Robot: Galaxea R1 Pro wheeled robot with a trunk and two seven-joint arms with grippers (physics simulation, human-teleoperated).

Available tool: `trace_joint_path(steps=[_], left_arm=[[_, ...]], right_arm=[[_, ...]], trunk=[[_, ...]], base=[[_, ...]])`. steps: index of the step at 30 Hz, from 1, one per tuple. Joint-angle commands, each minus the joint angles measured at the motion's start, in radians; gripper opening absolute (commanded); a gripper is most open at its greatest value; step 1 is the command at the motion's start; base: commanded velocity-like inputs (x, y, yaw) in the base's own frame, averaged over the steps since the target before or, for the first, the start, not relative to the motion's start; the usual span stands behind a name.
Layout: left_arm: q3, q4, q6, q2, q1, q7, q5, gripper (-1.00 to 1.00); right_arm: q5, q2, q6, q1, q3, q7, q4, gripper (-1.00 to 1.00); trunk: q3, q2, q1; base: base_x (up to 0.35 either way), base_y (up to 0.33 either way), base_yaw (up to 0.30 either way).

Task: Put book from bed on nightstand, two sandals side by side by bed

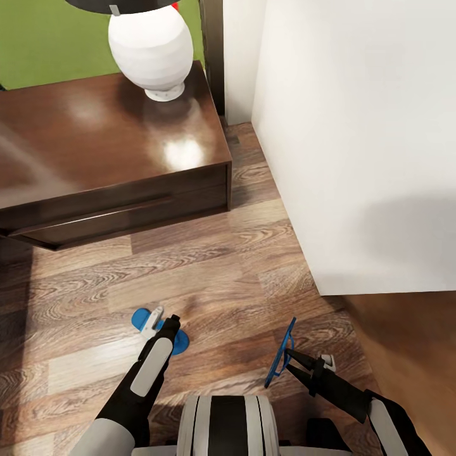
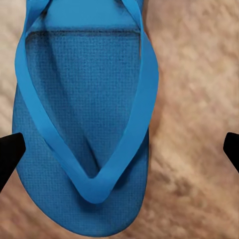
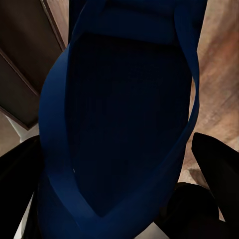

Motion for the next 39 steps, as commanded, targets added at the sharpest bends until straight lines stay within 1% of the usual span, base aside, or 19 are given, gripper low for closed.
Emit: trace_joint_path(steps=[1, 4, 7, 20, 27, 37, 39], left_arm=[[-0.003, -0.001, -0.008, 0.000, 0.000, 0.003, 0.010, 1.00], [-0.003, -0.001, -0.008, 0.000, 0.000, 0.003, 0.010, 1.00], [-0.002, -0.001, -0.008, 0.000, 0.000, 0.003, 0.010, 1.00], [-0.003, -0.002, -0.009, 0.000, 0.000, 0.004, 0.010, 1.00], [-0.005, 0.000, -0.050, -0.001, 0.000, 0.006, 0.009, 1.00], [-0.004, 0.002, -0.056, -0.001, 0.000, 0.006, 0.009, 1.00], [-0.003, 0.002, -0.056, -0.001, 0.000, 0.006, 0.009, 1.00]], right_arm=[[0.002, 0.000, 0.004, 0.000, -0.001, 0.004, 0.000, -1.00], [0.002, 0.000, 0.004, 0.000, -0.001, 0.005, 0.000, -1.00], [0.002, 0.000, 0.004, 0.000, -0.001, 0.005, 0.000, -1.00], [0.002, 0.000, 0.004, 0.000, -0.001, 0.005, 0.000, -1.00], [0.002, 0.000, 0.004, 0.000, -0.001, 0.004, 0.000, -1.00], [0.002, 0.000, 0.004, 0.000, -0.001, 0.005, 0.000, -1.00], [0.002, 0.000, 0.004, 0.000, -0.001, 0.005, 0.000, -1.00]], trunk=[[0.000, 0.000, 0.000], [0.000, 0.000, 0.000], [-0.012, -0.001, 0.001], [-0.012, -0.001, 0.001], [-0.012, -0.001, 0.001], [-0.012, -0.001, 0.001], [-0.020, -0.001, 0.002]], base=[[0.000, 0.000, 0.000], [0.000, 0.000, 0.000], [0.000, 0.000, 0.000], [0.000, 0.000, 0.000], [0.000, 0.000, 0.000], [0.000, 0.000, 0.000], [0.000, 0.000, 0.000]])
